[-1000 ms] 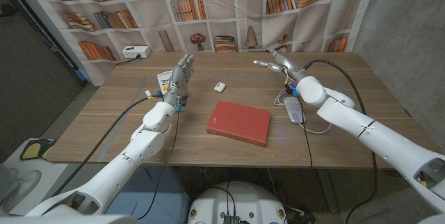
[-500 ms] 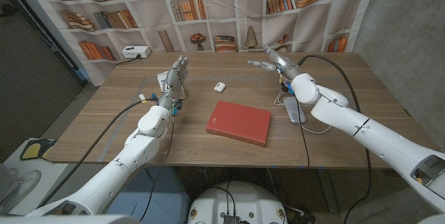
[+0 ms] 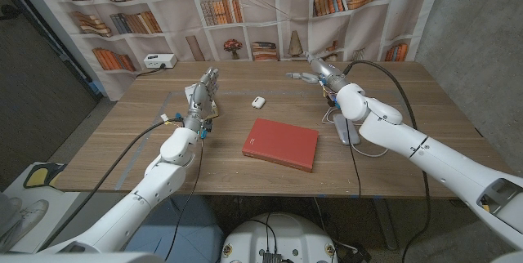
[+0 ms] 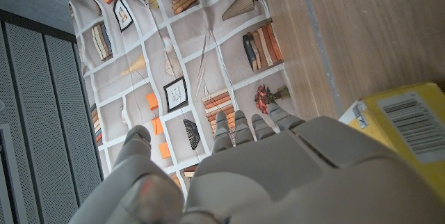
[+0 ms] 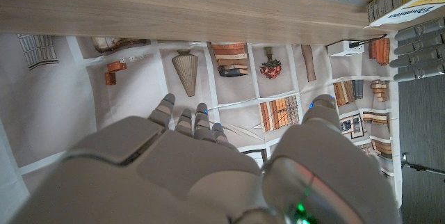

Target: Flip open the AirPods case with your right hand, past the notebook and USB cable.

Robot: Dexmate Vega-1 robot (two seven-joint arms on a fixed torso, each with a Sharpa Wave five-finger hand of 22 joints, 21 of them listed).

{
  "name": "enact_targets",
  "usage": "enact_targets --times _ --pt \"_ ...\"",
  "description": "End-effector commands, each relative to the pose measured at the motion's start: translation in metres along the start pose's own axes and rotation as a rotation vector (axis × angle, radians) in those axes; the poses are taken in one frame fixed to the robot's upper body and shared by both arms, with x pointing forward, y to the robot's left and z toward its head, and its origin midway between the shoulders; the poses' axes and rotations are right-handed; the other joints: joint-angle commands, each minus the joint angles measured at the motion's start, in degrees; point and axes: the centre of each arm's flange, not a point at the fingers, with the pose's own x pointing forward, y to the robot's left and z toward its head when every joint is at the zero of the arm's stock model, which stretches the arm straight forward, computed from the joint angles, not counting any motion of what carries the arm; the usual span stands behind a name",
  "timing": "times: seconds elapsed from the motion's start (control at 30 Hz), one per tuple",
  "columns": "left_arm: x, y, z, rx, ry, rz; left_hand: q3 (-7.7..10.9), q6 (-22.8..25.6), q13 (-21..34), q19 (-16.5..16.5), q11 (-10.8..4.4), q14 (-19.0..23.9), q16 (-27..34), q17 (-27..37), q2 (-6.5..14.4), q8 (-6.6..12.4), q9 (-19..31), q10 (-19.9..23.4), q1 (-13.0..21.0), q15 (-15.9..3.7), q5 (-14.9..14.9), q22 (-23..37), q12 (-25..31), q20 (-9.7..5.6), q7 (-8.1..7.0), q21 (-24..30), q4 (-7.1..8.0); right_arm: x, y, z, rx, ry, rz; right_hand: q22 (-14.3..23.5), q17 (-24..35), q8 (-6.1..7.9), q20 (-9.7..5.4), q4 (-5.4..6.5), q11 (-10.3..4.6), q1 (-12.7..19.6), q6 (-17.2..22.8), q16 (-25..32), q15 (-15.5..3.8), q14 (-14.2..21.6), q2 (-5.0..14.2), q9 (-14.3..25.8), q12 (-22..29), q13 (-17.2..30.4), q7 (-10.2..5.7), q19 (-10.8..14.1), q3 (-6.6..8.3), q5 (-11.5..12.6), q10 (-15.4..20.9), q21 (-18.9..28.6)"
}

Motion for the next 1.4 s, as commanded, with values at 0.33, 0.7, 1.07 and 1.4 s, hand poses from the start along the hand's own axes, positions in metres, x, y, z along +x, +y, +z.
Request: enact_targets --times 0.33,0.7,1.07,1.4 --pt "-0.014 0.003 -0.005 -0.003 0.010 0.040 -0.19 0.6 0.0 0.0 -0.03 0.4 0.4 0.1 0.3 0.17 0.0 0.5 -0.2 0.06 0.3 0.1 0.2 0.16 0.00 0.3 0.04 0.010 -0.005 0.020 -0.073 0.013 0.032 0.2 0.2 -0.12 1.13 0.57 -1.69 0.0 -7.3 -0.2 0.26 -5.0 0.09 0.2 0.2 0.4 1.48 -0.7 -0.27 -0.2 1.0 -0.3" --pt "-0.020 0.003 -0.005 -0.015 0.009 0.057 -0.30 1.0 0.1 0.1 0.07 0.4 0.3 0.1 0.3 0.25 0.1 0.7 -0.3 0.31 0.3 0.1 0.3 0.78 0.00 0.3 0.05 0.015 -0.001 0.029 -0.102 0.013 0.055 0.2 0.2 -0.19 1.35 0.80 -1.44 -0.3 -8.2 -0.2 0.31 -5.5 0.10 0.2 0.4 0.6 0.95 -1.2 -0.35 -0.3 1.6 -0.4" --pt "-0.025 0.003 -0.005 -0.013 0.007 0.063 -0.37 0.6 0.1 0.2 -0.01 0.6 0.4 0.1 0.4 0.09 0.1 0.8 -0.4 0.23 0.3 0.1 0.4 0.72 0.36 0.3 0.16 0.021 0.006 0.034 -0.116 0.027 0.096 0.2 0.2 -0.41 1.50 0.98 -1.47 -0.5 -10.0 0.0 0.41 -5.2 0.20 0.3 0.7 0.9 -0.98 -1.9 -0.38 -0.3 3.0 -0.5" --pt "-0.028 0.004 -0.003 -0.011 -0.005 0.071 -0.31 0.8 0.1 0.3 0.16 0.5 0.3 0.1 0.6 0.16 0.1 0.8 -0.3 0.26 0.4 0.1 0.4 0.58 0.57 0.4 0.13 0.025 0.009 0.043 -0.141 0.019 0.101 0.2 0.2 -0.30 1.50 1.05 -1.97 -0.5 -10.8 0.3 0.49 -4.6 0.42 0.3 1.1 1.1 -1.76 -2.4 -0.28 -0.3 4.3 -0.5"
